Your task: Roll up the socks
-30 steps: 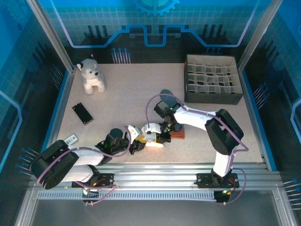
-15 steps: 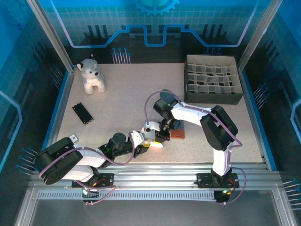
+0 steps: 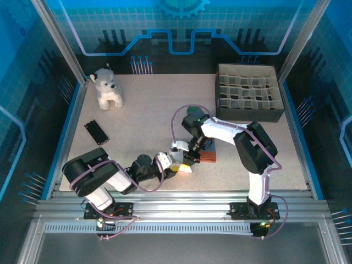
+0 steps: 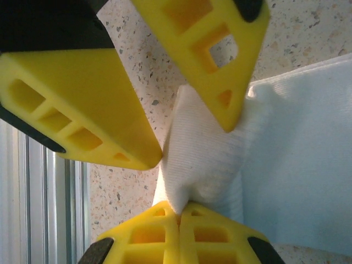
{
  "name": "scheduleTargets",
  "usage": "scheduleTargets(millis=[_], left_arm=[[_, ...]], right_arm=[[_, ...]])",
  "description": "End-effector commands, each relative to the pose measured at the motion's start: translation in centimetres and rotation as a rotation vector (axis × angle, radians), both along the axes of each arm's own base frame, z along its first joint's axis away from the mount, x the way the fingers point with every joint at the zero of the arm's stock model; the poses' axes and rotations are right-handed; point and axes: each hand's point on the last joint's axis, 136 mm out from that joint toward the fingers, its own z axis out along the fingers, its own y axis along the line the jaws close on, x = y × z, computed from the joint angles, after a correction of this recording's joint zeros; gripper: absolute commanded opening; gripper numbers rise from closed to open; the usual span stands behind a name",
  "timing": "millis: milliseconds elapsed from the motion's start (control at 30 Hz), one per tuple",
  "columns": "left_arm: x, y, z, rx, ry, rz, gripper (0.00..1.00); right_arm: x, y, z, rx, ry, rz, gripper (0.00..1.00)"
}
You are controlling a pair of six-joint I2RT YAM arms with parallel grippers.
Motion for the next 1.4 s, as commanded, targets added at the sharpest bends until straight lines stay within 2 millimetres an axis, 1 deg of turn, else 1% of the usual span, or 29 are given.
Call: scheduleTargets(millis=[0, 100, 200, 333, 433, 467, 567, 667, 733, 867, 1000, 1100, 1267, 1367], left_arm=[[1.0, -0.4, -0.2, 0.039, -0.011, 0.019, 0.41], [1.4, 0.3, -1.3, 0.101, 0.063, 0.073, 0.38], [1.5, 1.1, -2.2, 0.133, 0.141, 0.133, 0.35], [1.3, 1.7, -4.0, 0.176, 0.246, 0.180, 0.32], [1.2, 1.9, -5.3, 0.197, 0.317, 0.208, 0.31], [1.1, 1.8, -5.7, 0.205, 0.341, 0.212, 0.30], [1.0, 1.7, -6.5, 0.214, 0.395, 0.228, 0.27], [1.0, 1.7, -6.9, 0.227, 0.434, 0.243, 0.26], [0.9, 1.7, -7.1, 0.232, 0.448, 0.245, 0.25], [0.8, 1.8, -7.1, 0.233, 0.460, 0.249, 0.25], [0.5, 2.1, -7.4, 0.247, 0.482, 0.255, 0.24], [0.2, 2.3, -7.7, 0.260, 0.502, 0.263, 0.23], [-0.3, 2.7, -8.2, 0.273, 0.541, 0.273, 0.22], [-0.6, 2.6, -8.5, 0.270, 0.571, 0.272, 0.22]], right_arm=[[-0.2, 0.1, 0.3, 0.002, 0.047, -0.002, 0.00], [0.2, 0.2, 0.3, -0.007, 0.059, -0.019, 0.00], [1.0, 0.7, 0.8, 0.019, 0.069, -0.063, 0.01], [1.7, 1.2, 1.2, 0.036, 0.076, -0.110, 0.11], [2.1, 1.2, 1.1, 0.028, 0.097, -0.171, 0.24], [2.4, 1.2, 1.0, 0.021, 0.099, -0.205, 0.26], [3.7, 1.1, 1.3, 0.020, 0.087, -0.315, 0.28], [4.9, 0.9, 1.8, 0.046, 0.031, -0.404, 0.28], [5.2, 0.9, 2.2, 0.066, 0.008, -0.439, 0.29], [5.2, 0.5, 1.2, 0.045, 0.008, -0.491, 0.30], [4.6, 0.2, -0.5, -0.011, 0.009, -0.510, 0.30], [4.6, -0.4, -1.7, -0.071, 0.010, -0.552, 0.30], [5.5, -1.8, -2.7, -0.135, -0.032, -0.642, 0.31], [6.0, -2.6, -2.8, -0.124, -0.044, -0.713, 0.32]])
